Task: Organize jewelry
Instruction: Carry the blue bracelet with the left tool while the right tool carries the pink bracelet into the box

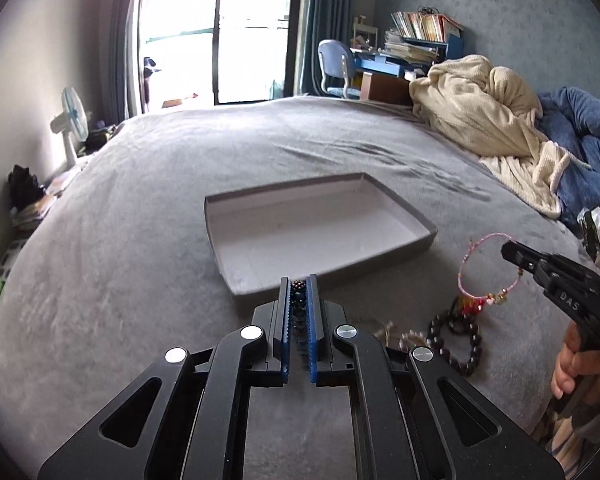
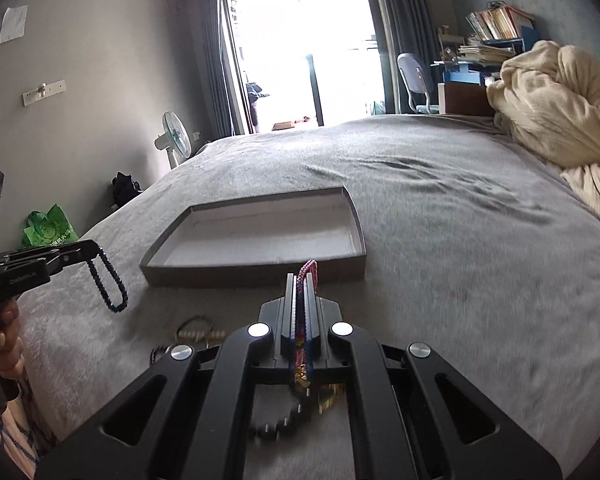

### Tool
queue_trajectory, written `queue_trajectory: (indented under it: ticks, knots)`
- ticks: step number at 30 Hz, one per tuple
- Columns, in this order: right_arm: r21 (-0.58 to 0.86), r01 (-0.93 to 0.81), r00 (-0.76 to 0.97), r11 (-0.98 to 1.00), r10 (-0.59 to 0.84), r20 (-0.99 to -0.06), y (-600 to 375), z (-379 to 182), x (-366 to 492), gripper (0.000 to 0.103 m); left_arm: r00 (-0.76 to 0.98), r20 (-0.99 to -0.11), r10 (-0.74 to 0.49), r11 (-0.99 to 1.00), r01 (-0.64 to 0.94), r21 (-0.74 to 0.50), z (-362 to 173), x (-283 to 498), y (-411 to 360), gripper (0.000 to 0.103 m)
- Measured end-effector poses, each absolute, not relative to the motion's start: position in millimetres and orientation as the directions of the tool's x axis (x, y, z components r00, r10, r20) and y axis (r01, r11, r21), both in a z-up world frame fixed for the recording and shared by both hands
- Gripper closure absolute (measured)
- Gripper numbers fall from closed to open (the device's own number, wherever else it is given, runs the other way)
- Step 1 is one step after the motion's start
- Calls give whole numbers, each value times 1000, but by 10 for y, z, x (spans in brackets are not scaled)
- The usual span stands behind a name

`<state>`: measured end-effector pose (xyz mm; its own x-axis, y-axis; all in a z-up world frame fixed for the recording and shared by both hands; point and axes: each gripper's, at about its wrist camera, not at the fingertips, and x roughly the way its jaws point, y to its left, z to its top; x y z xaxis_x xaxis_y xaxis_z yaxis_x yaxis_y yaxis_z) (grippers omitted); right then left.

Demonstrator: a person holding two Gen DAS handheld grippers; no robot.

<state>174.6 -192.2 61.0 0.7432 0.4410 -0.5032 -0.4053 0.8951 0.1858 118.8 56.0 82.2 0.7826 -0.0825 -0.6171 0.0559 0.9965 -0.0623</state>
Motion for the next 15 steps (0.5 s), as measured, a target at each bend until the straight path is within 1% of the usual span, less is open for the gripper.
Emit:
queue_trajectory:
  ticks: [6, 15]
  knots:
    - [181, -418, 738, 890, 449, -504, -1786, 719, 2098, 100, 804, -588, -90, 996, 56, -76, 1026, 1393, 646, 96]
    - [170, -446, 714, 879, 464, -525, -1523, 727, 2526, 100, 810, -581, -74, 997, 57, -48, 1145, 1729, 618, 96]
